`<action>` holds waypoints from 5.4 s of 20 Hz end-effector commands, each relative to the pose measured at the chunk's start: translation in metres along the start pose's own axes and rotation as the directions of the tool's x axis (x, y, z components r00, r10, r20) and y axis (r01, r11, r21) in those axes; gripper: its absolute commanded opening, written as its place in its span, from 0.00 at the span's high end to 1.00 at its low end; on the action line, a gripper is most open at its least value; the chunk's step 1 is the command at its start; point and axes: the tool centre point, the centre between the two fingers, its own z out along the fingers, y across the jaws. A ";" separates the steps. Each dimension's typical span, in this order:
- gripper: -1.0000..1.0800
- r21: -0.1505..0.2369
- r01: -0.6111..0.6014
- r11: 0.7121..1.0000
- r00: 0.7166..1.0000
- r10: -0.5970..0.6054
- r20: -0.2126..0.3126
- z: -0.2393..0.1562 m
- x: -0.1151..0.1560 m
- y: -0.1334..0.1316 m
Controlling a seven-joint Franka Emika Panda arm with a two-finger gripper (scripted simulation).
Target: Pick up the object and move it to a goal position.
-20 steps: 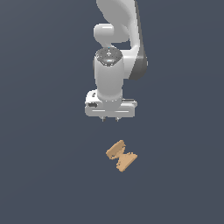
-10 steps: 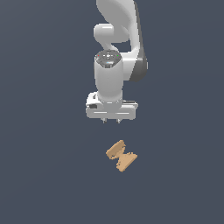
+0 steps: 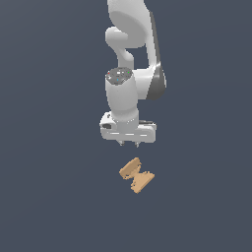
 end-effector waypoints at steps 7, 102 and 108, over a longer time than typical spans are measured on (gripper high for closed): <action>0.38 0.126 -0.175 0.977 0.977 0.188 -0.099 0.032 0.018 -0.011; 1.00 0.378 -0.628 0.681 0.655 0.724 -0.216 0.002 -0.100 -0.045; 1.00 0.380 -0.629 0.678 0.654 0.726 -0.213 -0.012 -0.115 -0.054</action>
